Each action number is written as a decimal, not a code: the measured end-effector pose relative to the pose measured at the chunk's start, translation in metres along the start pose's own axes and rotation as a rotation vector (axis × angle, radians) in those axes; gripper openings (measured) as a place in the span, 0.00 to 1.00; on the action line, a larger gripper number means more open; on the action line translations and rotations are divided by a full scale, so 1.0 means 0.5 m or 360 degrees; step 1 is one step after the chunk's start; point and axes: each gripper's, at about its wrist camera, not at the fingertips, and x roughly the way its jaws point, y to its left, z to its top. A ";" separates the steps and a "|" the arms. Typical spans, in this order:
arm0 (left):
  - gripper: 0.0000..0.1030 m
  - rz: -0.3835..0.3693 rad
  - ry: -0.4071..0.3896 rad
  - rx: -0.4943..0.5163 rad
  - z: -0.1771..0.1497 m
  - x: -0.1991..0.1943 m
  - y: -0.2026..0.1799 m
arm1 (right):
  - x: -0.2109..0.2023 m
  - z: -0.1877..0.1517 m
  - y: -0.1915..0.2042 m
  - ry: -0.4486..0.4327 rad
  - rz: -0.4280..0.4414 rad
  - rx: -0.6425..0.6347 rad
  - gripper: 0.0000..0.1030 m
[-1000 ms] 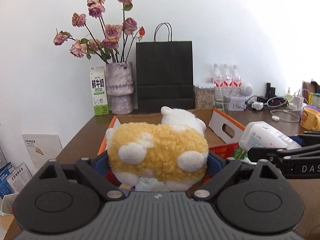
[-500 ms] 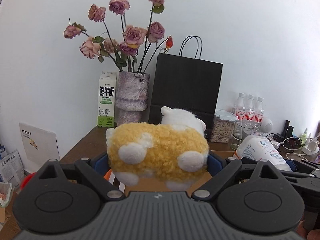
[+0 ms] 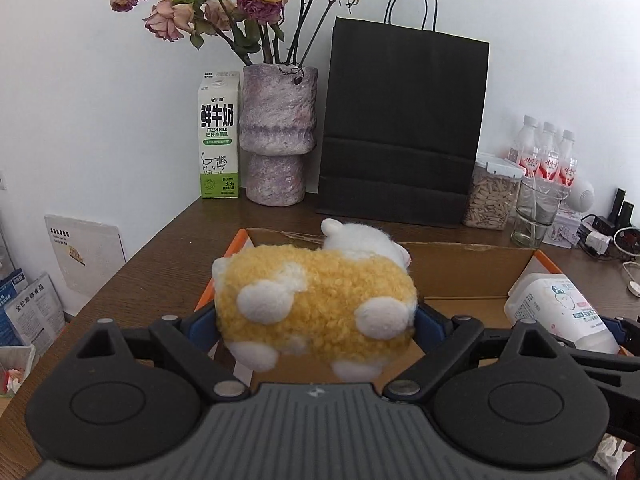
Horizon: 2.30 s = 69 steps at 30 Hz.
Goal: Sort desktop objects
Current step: 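Carry the sheep and tub into the cardboard box and release both, then move the right tool back to the table and grasp a white bottle cap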
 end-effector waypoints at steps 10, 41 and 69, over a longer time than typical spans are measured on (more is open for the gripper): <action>0.94 -0.0019 0.0064 0.0006 -0.019 0.005 -0.005 | 0.007 -0.020 0.004 0.0052 -0.0036 0.0000 0.63; 1.00 -0.0053 -0.0173 -0.0023 -0.032 -0.068 -0.013 | -0.078 -0.042 0.025 -0.0082 -0.0023 -0.0056 1.00; 1.00 -0.0003 -0.0457 -0.0074 -0.138 -0.266 0.064 | -0.295 -0.179 0.046 -0.0306 -0.0021 -0.0103 1.00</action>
